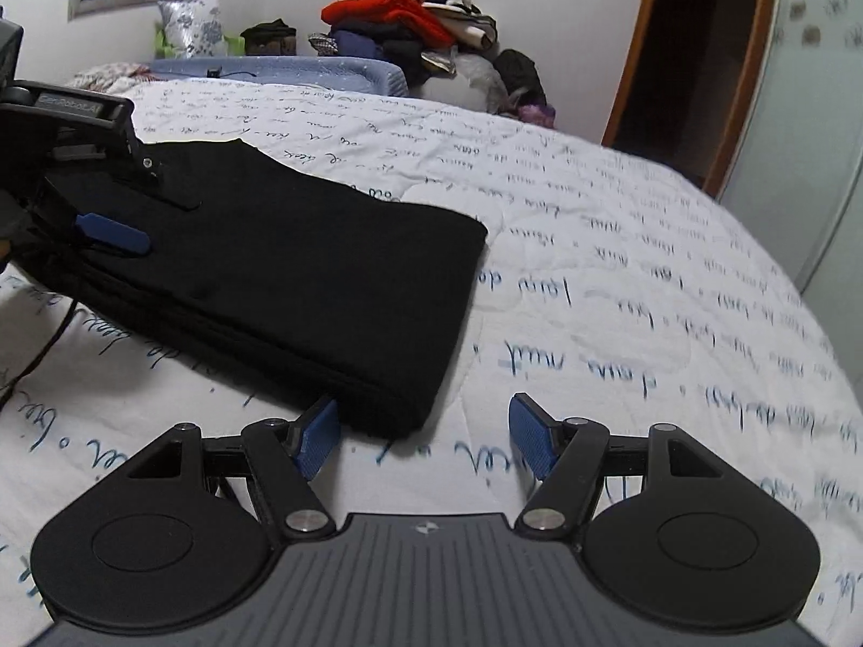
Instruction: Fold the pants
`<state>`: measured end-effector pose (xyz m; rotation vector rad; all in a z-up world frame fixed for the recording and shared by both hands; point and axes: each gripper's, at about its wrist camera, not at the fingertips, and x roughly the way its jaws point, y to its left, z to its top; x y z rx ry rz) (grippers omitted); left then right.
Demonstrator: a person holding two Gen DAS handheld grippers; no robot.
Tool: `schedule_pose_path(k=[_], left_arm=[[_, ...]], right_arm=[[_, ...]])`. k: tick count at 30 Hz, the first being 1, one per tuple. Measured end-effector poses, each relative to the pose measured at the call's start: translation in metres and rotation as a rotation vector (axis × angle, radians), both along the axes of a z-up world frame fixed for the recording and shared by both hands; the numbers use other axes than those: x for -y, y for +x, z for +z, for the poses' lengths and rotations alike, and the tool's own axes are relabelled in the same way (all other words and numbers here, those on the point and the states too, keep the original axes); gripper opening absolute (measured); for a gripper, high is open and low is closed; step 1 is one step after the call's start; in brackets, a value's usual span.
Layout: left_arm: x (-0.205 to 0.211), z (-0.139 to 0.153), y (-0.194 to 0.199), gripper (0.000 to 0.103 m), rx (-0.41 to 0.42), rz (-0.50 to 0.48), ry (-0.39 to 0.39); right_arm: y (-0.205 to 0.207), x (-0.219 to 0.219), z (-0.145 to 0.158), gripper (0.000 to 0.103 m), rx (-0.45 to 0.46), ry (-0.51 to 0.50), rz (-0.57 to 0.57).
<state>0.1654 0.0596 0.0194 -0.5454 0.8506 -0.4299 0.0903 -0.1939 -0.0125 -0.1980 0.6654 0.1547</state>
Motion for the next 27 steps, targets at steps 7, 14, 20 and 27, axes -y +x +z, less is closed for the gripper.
schedule_pose_path(k=[7, 14, 20, 27], left_arm=[[-0.008, -0.006, -0.006, 0.084, 0.035, -0.018, -0.024], [-0.007, -0.006, -0.007, 0.084, 0.054, -0.024, -0.016], [-0.003, -0.006, -0.008, 0.085, 0.059, -0.021, -0.004], [-0.010, -0.008, -0.005, 0.084, 0.049, -0.036, -0.042]], right_arm=[[-0.003, 0.004, 0.002, 0.066, 0.025, 0.018, -0.032], [-0.012, 0.031, 0.014, 0.061, 0.021, 0.170, -0.089], [-0.006, 0.005, 0.005, 0.061, 0.000, 0.081, -0.027], [0.004, 0.022, -0.003, 0.021, -0.022, 0.141, -0.042]])
